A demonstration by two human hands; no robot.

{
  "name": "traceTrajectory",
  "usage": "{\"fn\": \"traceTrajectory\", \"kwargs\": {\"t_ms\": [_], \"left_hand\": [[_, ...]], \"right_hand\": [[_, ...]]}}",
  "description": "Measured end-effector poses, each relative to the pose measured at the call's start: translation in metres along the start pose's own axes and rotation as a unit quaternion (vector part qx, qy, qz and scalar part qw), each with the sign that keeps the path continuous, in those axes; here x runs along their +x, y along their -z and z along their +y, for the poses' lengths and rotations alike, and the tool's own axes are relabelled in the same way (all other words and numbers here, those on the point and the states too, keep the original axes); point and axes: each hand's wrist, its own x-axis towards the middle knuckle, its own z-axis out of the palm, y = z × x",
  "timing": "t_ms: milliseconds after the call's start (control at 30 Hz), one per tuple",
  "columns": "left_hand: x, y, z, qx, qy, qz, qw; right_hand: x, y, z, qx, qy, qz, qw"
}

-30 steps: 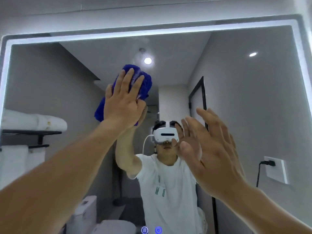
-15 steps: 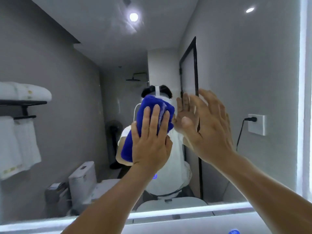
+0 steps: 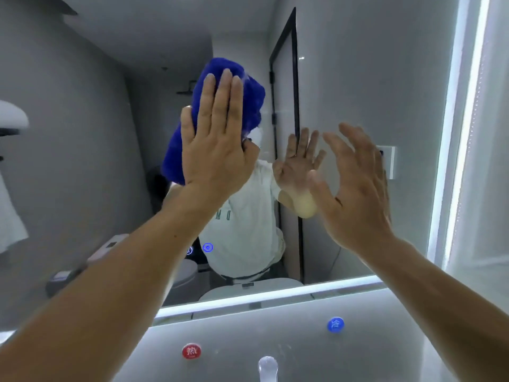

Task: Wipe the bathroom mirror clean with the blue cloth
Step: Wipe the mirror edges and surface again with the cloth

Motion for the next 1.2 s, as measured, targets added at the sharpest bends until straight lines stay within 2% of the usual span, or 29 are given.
{"fn": "traceTrajectory", "kwargs": {"t_ms": [100,167,333,500,667,900,1067,1200], "left_hand": [[-0.014,-0.004,0.039,-0.021,0.067,0.009,0.998],[-0.026,-0.008,0.054,-0.039,0.057,0.006,0.998],[-0.071,-0.017,0.058,-0.047,-0.065,-0.018,0.997],[-0.109,-0.024,0.05,-0.032,-0.147,-0.028,0.988],[-0.141,-0.027,0.059,-0.033,-0.156,-0.026,0.987],[-0.187,-0.027,0.07,-0.066,-0.195,-0.031,0.978],[-0.234,-0.022,0.037,-0.031,-0.306,-0.075,0.948],[-0.235,-0.017,0.002,-0.006,-0.383,-0.089,0.92]], "right_hand": [[-0.008,0.001,0.011,0.012,-0.022,0.006,1.0],[-0.01,0.002,0.015,0.018,-0.03,0.015,0.999],[-0.018,0.001,0.022,0.02,-0.022,0.026,0.999],[-0.035,-0.003,0.038,0.004,-0.038,0.018,0.999],[-0.056,-0.015,0.052,0.004,-0.071,0.002,0.997],[-0.079,-0.036,0.061,0.009,-0.064,0.001,0.998],[-0.085,-0.041,0.055,0.01,-0.074,-0.009,0.997],[-0.091,-0.044,0.043,0.008,-0.053,-0.02,0.998]]}}
